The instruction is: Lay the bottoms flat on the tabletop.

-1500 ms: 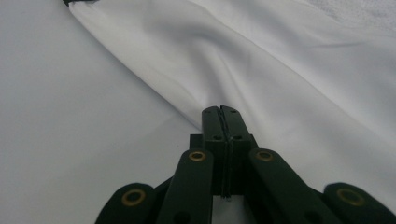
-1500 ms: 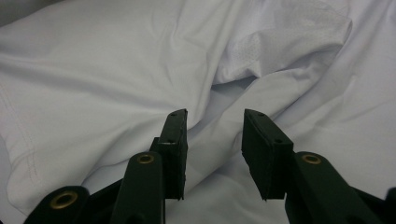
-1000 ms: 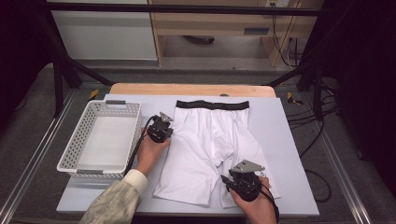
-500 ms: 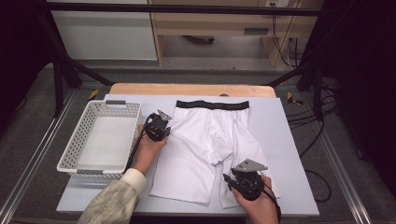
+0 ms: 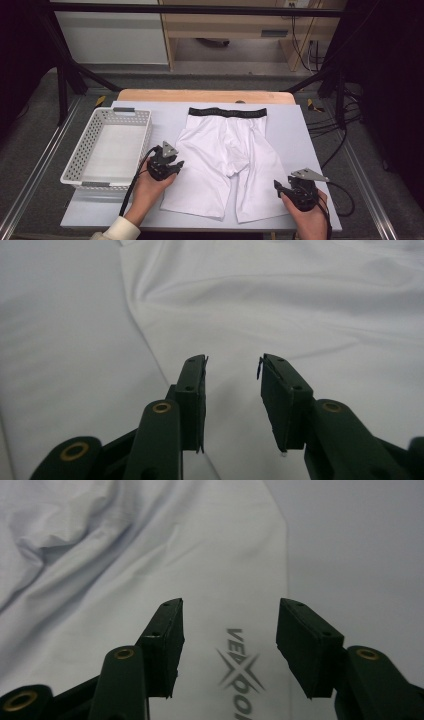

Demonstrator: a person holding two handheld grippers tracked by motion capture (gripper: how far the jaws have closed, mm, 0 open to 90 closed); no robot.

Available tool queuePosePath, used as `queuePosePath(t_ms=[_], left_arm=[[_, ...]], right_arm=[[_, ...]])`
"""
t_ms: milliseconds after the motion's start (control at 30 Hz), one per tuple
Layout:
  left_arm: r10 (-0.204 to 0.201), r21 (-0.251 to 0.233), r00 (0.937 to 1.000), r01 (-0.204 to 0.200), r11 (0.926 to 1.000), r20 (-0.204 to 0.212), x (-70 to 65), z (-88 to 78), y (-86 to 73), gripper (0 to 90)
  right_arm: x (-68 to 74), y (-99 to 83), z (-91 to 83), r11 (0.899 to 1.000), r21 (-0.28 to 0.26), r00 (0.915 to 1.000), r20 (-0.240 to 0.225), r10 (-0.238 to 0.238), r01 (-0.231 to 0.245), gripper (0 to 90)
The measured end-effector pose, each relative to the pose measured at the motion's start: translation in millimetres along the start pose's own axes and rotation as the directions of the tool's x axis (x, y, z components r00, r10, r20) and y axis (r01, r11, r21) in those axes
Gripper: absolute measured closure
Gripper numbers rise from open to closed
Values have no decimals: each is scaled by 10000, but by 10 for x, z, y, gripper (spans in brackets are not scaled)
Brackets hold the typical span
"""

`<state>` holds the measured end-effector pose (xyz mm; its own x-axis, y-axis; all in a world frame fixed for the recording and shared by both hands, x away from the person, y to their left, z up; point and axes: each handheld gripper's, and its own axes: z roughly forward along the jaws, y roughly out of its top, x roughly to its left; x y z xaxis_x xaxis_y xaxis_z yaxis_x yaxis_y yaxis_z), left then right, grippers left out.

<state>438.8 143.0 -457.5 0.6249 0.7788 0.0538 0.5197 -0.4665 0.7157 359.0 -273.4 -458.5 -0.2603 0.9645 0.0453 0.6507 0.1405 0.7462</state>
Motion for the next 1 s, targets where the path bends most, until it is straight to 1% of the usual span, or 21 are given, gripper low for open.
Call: queuePosePath(t_ms=[67,100,167,233,300,367,400,467,500,533,567,633,667,700,767,833,900,1000], left_arm=[[-138,-228,9995,145,9996,298,-71,-40,-45,622],[-86,-251,9993,95,9996,365,-110,-53,-62,620],[116,-262,9992,-106,9996,381,-185,-78,-101,609],[236,-245,9989,-226,9994,404,-235,-116,-142,602],[244,-312,9989,-232,9992,396,-266,-170,-187,599],[213,-440,9987,-193,9988,455,-296,-227,-238,597],[204,-480,9988,-183,9987,443,-311,-254,-266,595],[183,-558,9985,-155,9983,508,-345,-300,-323,585],[202,-587,9984,-171,9981,530,-366,-316,-353,584],[257,-573,9982,-226,9981,541,-385,-328,-380,581],[340,-552,9981,-312,9980,506,-400,-342,-406,577],[415,-533,9980,-389,9978,476,-416,-372,-448,574],[383,-577,9979,-353,9977,516,-421,-389,-466,574],[390,-607,9980,-359,9975,505,-425,-408,-480,574],[468,-606,9979,-440,9972,456,-436,-438,-505,574],[448,-594,9979,-420,9973,468,-439,-453,-526,572],[416,-564,9979,-387,9977,504,-438,-462,-548,570],[406,-540,9979,-379,9978,513,-436,-479,-571,567]], right_arm=[[-52,-23,36,9995,217,9997,88,248,-250,478],[-72,-32,65,9987,399,9994,140,314,-320,484],[-77,-38,90,9975,598,9992,175,356,-366,487],[-80,-50,101,9967,681,9987,285,422,-441,492],[-97,-65,119,9949,847,9982,319,515,-540,509],[-104,-81,143,9940,964,9982,349,487,-519,536],[-98,-80,143,9949,936,9988,336,356,-386,576],[-73,-77,146,9951,951,9994,230,242,-263,635],[-55,-76,147,9953,950,9997,203,153,-172,680],[-45,-75,146,9953,962,9999,104,98,-108,731],[-37,-75,147,9951,982,10000,33,62,-65,763],[-19,-72,147,9952,978,10000,-16,7,-5,837],[-1,-68,143,9953,957,9999,29,-160,157,865],[27,-63,133,9952,931,9995,58,-300,293,874],[98,-48,106,9961,672,9982,-220,-554,567,881],[195,-35,99,9931,580,9940,-466,-990,1017,882],[306,-28,119,9854,638,9850,-808,-1523,1576,881],[443,-28,163,9697,779,9682,-1154,-2220,2316,877]])
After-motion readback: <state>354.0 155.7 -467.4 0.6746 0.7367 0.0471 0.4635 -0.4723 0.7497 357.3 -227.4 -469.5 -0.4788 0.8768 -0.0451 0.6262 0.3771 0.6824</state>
